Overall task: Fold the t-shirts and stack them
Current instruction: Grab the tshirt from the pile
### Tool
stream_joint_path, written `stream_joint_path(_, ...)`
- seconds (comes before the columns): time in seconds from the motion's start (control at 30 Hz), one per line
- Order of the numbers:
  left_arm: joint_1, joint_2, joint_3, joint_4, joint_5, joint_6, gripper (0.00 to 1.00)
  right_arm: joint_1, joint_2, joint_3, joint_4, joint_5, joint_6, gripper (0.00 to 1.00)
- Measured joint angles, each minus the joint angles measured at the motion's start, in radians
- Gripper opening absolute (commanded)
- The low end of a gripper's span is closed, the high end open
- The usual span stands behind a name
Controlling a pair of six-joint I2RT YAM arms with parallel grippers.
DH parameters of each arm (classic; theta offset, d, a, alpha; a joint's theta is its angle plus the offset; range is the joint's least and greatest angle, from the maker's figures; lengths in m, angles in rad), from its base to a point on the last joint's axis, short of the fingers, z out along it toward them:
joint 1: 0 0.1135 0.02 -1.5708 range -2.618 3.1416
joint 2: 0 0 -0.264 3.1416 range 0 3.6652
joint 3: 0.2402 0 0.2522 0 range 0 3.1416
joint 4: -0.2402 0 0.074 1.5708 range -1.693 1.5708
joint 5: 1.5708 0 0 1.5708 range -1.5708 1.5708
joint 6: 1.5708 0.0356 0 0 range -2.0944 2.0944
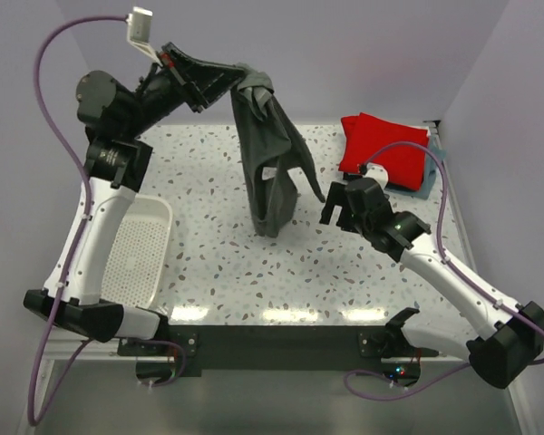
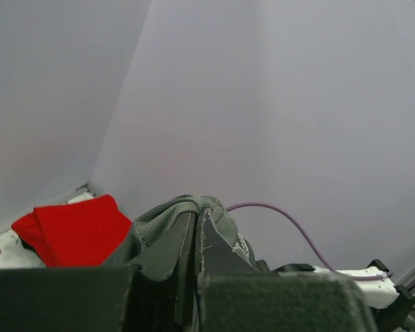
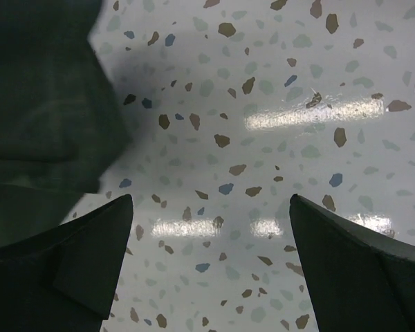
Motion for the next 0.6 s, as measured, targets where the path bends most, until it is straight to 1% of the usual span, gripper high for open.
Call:
stream_joint_path(0.03,-0.016,0.005,-0.038,0.000,-0.008,0.007,0.22,0.000,-0.011,-0.009,-0.002,0.003,0.000,0.99)
stream_joint_path(0.07,-0.031,0.017,-0.072,-0.003,-0.016,0.025,0.31,0.000,-0.023,-0.018,-0.007,0.010,0.000,0.99)
stream_joint_path(0.13,-0.058,0.060,-0.124,-0.023,-0.032,0.055,0.46,0.000,-0.048,-0.033,-0.016,0.018,0.001,0.99)
stream_joint_path(0.27,-0.107,0.220,-0.196,-0.152,-0.093,0.147,0.52,0.000,-0.089,-0.054,-0.044,0.023,0.007,0.99)
stream_joint_path(0.3,-0.117,0.258,-0.230,-0.189,-0.115,0.168,0.54,0.000,-0.094,-0.058,-0.051,0.024,0.009,0.99)
stream_joint_path(0.33,-0.126,0.286,-0.269,-0.233,-0.135,0.187,0.59,0.000,-0.099,-0.063,-0.055,0.025,0.011,0.99)
stream_joint_path(0.37,-0.134,0.303,-0.315,-0.274,-0.159,0.207,0.60,0.000,-0.101,-0.069,-0.058,0.025,0.016,0.98)
stream_joint_path(0.47,-0.146,0.299,-0.450,-0.397,-0.229,0.258,0.62,0.000,-0.105,-0.094,-0.067,0.024,0.029,0.99)
stream_joint_path(0.6,-0.158,0.242,-0.562,-0.440,-0.277,0.297,0.62,0.000,-0.105,-0.134,-0.082,0.024,0.049,0.98)
